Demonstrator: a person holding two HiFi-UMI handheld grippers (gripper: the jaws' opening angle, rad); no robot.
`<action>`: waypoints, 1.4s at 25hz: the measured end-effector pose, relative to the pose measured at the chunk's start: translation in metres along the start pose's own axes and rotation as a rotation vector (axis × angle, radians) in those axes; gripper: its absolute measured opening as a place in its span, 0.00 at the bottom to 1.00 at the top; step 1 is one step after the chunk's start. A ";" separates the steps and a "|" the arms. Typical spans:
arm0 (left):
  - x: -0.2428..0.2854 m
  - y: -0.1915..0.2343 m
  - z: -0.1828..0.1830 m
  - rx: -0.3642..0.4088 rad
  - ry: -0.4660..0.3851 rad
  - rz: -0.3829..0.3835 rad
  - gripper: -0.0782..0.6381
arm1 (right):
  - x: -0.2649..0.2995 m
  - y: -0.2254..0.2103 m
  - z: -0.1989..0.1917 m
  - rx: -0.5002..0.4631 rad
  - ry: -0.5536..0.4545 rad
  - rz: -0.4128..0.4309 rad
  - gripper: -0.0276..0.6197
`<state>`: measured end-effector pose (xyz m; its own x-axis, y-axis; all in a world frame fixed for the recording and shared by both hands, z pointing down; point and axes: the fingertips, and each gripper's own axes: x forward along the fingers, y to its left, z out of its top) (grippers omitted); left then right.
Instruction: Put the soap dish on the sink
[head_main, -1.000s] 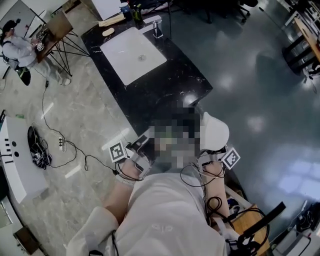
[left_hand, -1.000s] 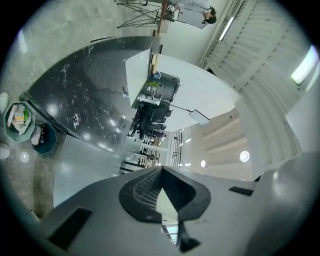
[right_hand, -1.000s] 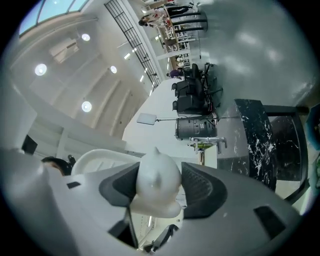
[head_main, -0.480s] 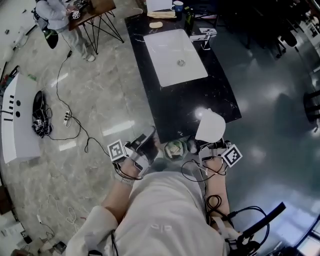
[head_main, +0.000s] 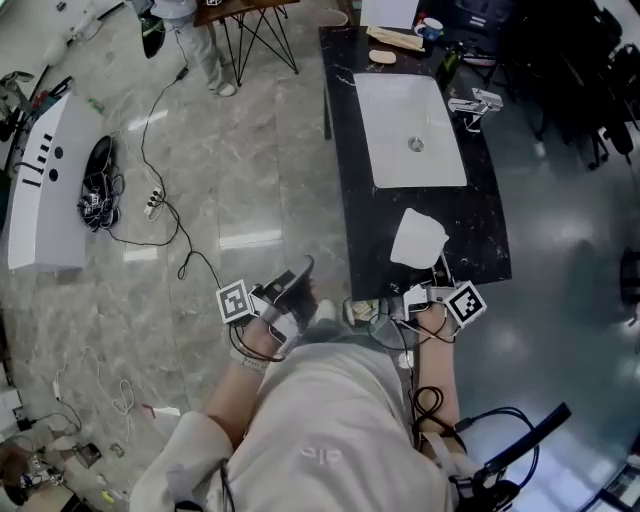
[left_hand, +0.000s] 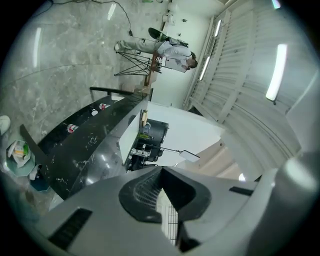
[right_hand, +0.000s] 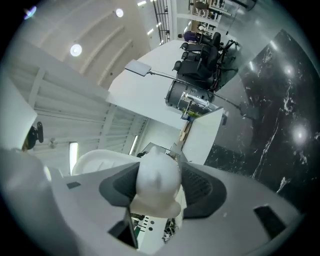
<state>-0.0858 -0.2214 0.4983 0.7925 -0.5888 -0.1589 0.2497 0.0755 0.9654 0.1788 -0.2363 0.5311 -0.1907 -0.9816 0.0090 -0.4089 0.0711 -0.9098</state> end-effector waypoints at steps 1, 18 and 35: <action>-0.002 0.001 0.005 0.002 -0.010 0.001 0.12 | 0.005 -0.005 -0.002 -0.019 0.009 -0.019 0.44; -0.025 0.006 0.059 -0.015 -0.122 0.011 0.12 | 0.060 -0.073 -0.030 -0.491 0.192 -0.370 0.44; -0.044 0.013 0.064 -0.029 -0.184 0.019 0.12 | 0.069 -0.090 -0.055 -0.886 0.324 -0.502 0.44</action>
<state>-0.1533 -0.2462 0.5313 0.6824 -0.7243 -0.0981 0.2540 0.1092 0.9610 0.1535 -0.3003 0.6359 0.0047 -0.8498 0.5270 -0.9845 -0.0964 -0.1466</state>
